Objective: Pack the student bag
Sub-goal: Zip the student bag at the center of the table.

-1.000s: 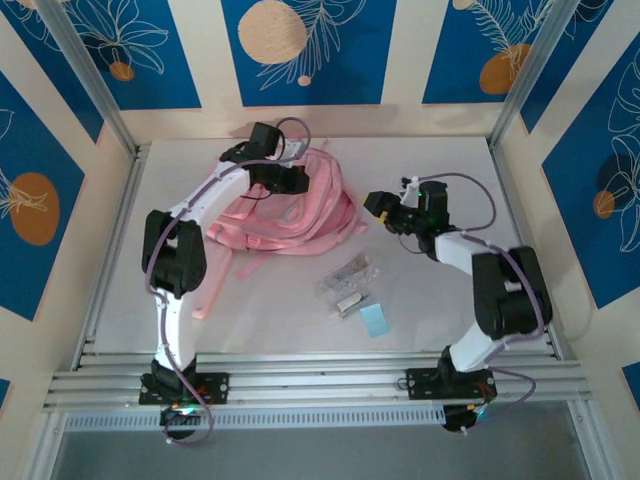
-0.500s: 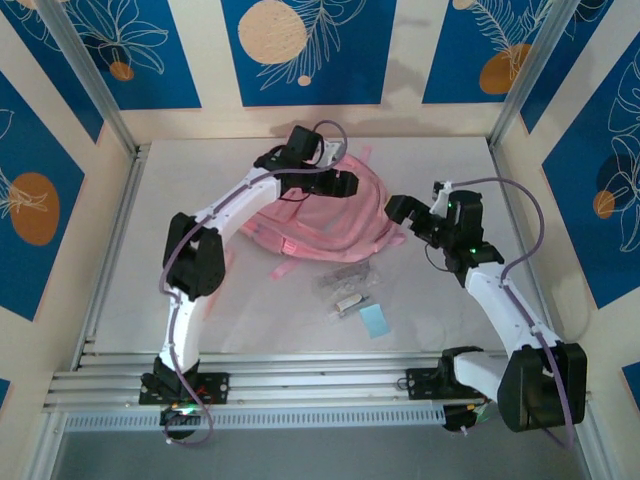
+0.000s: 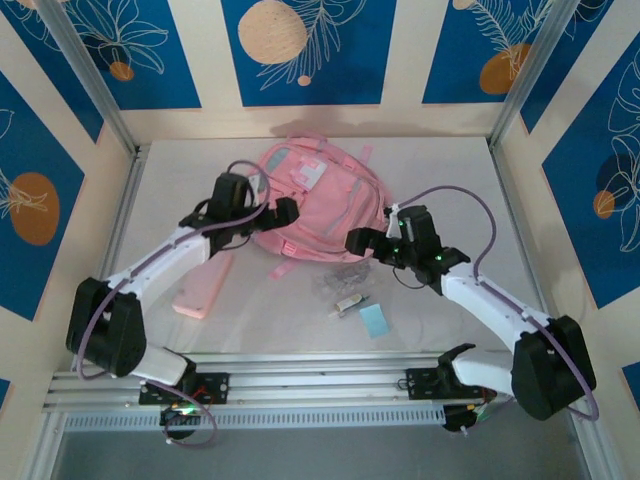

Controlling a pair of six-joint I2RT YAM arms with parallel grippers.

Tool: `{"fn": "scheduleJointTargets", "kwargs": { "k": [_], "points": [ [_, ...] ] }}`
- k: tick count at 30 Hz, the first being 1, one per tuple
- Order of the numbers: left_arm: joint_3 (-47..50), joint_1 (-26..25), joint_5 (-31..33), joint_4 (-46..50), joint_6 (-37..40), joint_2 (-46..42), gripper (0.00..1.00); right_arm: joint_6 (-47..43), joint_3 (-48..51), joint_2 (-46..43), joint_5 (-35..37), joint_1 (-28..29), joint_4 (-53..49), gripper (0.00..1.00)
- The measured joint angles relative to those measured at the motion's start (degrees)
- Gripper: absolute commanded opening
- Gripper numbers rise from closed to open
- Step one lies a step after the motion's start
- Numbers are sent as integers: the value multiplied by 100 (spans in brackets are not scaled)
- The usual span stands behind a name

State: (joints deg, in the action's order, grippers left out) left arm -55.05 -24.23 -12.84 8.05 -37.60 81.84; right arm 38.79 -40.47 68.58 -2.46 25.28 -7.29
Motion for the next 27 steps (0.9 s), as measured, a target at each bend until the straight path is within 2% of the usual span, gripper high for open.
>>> {"fn": "scheduleJointTargets", "kwargs": {
  "k": [5,9,13,15,19,21,22,27],
  "points": [
    [1464,72,341,-822,-835,-103,83,92,-188,426,98,332,46,95],
    [1882,72,535,-1735,-1368,153,75,197,-293,645,105,621,168,95],
    [1921,72,704,-2815,-1762,782,69,216,-466,931,111,903,321,91],
    [1904,70,739,-3274,-1878,1121,57,210,-586,1069,96,1051,363,91],
    [1799,52,758,-4013,-2146,1722,17,136,-721,1305,42,1351,568,88],
    [1801,17,828,-4260,-2275,1816,3,96,-708,1362,-63,1447,734,85],
    [1803,-4,872,-4350,-2321,1814,0,57,-675,1397,-129,1506,881,83],
    [1812,-195,1021,-4417,-2546,1558,0,-160,-557,1751,-369,1799,1513,78]
  ]
}}
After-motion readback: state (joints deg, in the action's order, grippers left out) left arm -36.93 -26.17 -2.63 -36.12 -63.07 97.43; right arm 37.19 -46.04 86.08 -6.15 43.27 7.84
